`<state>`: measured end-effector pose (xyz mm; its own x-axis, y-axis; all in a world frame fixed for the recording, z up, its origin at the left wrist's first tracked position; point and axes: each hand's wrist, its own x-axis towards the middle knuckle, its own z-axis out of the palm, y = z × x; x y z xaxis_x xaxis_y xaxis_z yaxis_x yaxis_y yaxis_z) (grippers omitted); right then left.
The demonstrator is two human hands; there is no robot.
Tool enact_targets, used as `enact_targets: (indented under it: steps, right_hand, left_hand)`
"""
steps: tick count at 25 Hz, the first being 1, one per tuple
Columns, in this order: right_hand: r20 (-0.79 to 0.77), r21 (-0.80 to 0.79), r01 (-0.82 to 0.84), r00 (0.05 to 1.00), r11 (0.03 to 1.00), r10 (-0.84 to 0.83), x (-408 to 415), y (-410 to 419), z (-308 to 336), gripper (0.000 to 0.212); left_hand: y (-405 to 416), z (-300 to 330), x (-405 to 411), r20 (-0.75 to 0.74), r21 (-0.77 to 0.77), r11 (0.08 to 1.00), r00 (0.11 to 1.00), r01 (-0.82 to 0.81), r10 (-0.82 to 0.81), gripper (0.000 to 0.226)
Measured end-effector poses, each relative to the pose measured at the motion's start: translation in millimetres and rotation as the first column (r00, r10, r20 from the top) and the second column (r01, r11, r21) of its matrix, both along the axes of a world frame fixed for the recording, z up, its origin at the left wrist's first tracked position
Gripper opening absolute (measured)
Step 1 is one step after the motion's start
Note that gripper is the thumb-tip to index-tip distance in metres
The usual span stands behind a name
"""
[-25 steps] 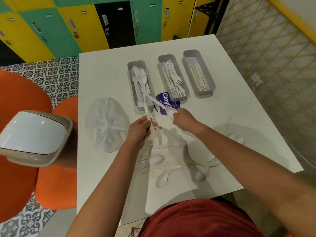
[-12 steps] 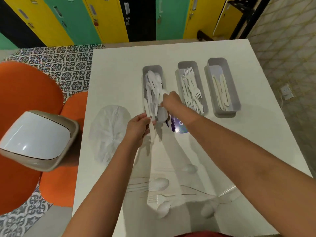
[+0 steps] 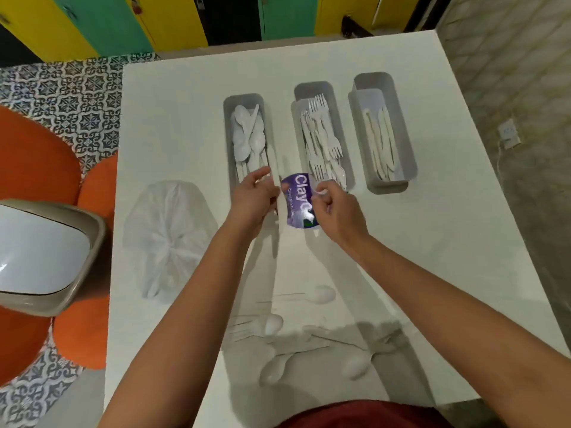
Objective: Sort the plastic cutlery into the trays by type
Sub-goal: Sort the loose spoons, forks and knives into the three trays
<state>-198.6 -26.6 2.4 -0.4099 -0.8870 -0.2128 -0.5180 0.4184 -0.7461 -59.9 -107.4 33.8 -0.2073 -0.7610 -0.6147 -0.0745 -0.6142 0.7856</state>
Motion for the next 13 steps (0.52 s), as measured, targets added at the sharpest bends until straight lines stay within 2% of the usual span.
enact_targets:
  steps: [2, 4, 7, 10, 13]
  right_hand:
    - [-0.097, 0.003, 0.134, 0.986, 0.991, -0.133, -32, 21, -16, 0.016]
    - [-0.271, 0.009, 0.215, 0.941, 0.977, -0.204, -60, 39, -30, 0.016]
    - [-0.526, 0.099, 0.231, 0.838, 0.968, -0.146, -96, 56, -51, 0.032]
    - [-0.549, 0.323, 0.15, 0.834, 0.934, 0.056, -117, 56, -65, 0.057]
    - [-0.515, 0.352, 0.094, 0.85, 0.931, 0.109, -119, 57, -72, 0.071]
  left_hand:
    - [6, 4, -24, -0.02, -0.055, 0.995, 0.996, 0.083, -0.084, 0.038]
    - [11, 5, -48, -0.021, -0.072, 0.987, 0.989, 0.146, -0.148, 0.031]
    - [18, 9, -88, 0.009, -0.031, 0.975, 0.976, 0.219, -0.219, 0.024]
    - [15, 14, -131, 0.062, 0.003, 0.961, 0.959, 0.278, -0.278, 0.035]
    - [7, 9, -165, 0.122, -0.022, 0.947, 0.941, 0.32, -0.315, 0.043]
